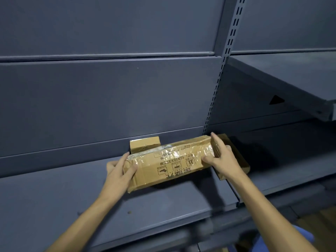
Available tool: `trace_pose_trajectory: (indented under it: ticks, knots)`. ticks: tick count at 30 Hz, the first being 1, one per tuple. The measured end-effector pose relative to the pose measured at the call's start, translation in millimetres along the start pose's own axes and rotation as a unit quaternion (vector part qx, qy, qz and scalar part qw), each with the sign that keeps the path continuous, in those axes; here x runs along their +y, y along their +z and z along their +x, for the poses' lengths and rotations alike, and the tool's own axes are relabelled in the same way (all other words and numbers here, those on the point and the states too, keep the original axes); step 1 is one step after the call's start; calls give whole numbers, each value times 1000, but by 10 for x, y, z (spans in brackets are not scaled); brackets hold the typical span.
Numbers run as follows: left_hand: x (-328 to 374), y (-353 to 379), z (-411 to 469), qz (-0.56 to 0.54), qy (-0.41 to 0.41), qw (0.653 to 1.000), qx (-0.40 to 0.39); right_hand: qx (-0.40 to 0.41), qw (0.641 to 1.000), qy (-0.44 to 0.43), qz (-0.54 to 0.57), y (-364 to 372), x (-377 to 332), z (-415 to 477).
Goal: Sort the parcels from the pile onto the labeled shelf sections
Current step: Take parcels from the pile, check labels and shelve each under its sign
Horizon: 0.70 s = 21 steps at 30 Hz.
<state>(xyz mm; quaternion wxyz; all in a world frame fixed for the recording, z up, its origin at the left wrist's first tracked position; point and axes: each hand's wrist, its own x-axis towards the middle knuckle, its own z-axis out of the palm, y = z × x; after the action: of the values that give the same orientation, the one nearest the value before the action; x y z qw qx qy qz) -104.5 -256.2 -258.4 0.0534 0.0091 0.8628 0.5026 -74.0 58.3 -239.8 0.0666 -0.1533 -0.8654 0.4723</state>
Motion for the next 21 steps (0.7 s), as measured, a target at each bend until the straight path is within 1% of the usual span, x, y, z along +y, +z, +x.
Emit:
trace_pose_trajectory:
  ticks: [3, 5, 7, 10, 12, 16, 21]
  knots:
    - [-12, -27, -125, -32, -18, 999, 8, 28, 999, -14, 21, -11, 8, -215]
    - [-49, -25, -189, -35, -22, 999, 2, 63, 997, 2, 36, 1, 62, -289]
    - [-49, -10, -257, -33, -10, 999, 8, 98, 994, 26, 27, 32, 106, -336]
    - [6, 29, -343, -34, -15, 999, 10, 134, 990, 30, 12, 110, 179, -396]
    - [49, 32, -388, -38, -26, 999, 23, 129, 991, 20, 20, 137, 223, -446]
    - [69, 3, -492, -61, -41, 997, 33, 83, 995, -8, 45, 115, 253, -566]
    - [16, 5, -637, -81, -29, 995, 49, 69, 995, -18, 73, 59, 247, -688]
